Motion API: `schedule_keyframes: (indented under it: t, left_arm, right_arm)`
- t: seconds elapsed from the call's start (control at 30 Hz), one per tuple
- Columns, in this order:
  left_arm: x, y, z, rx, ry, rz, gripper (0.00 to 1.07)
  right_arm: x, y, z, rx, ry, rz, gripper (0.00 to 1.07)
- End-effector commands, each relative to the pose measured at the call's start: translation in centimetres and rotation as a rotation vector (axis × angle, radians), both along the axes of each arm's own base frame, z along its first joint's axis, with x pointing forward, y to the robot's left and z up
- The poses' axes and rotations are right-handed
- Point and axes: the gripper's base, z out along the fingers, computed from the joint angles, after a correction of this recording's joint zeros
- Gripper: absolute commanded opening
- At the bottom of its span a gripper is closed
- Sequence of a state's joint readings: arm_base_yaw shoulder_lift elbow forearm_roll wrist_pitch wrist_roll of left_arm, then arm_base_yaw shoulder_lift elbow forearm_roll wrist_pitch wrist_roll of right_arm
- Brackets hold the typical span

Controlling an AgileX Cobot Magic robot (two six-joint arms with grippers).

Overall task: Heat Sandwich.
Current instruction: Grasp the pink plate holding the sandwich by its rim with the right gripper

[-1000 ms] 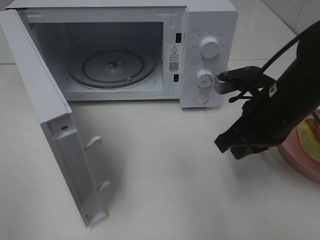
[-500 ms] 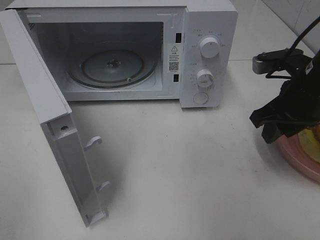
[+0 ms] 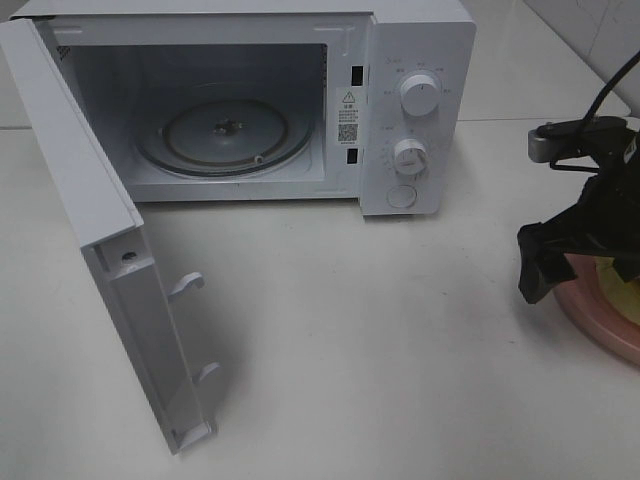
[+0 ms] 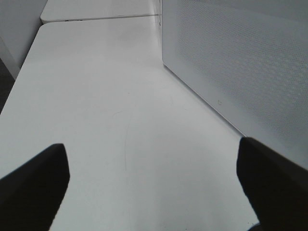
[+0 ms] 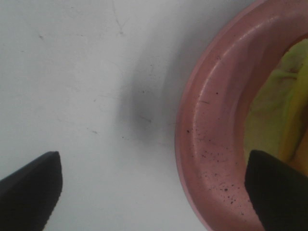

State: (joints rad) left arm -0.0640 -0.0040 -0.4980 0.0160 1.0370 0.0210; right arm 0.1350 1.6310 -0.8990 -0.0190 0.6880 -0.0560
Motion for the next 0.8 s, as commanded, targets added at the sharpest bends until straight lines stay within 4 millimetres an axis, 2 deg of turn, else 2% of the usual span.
schedule_keyframes:
  t: [0.03,0.33,0.8]
  left_arm:
    - [-0.3,0.0,-0.1,-0.006,-0.032,-0.002,0.89]
    - [-0.3,0.0,-0.1,-0.006,-0.032,-0.002,0.89]
    - [-0.3,0.0,-0.1,-0.006,-0.032,-0.002,0.89]
  right_arm:
    - [0.8,-0.4,-1.4,-0.029,0.011,-0.028,1.00]
    - [2.6,-0.6,-2.9,-0.068,0.018,-0.044,0.97]
    - [2.9,-0.5,-6.6,-0.078,0.107,-0.038,0.94]
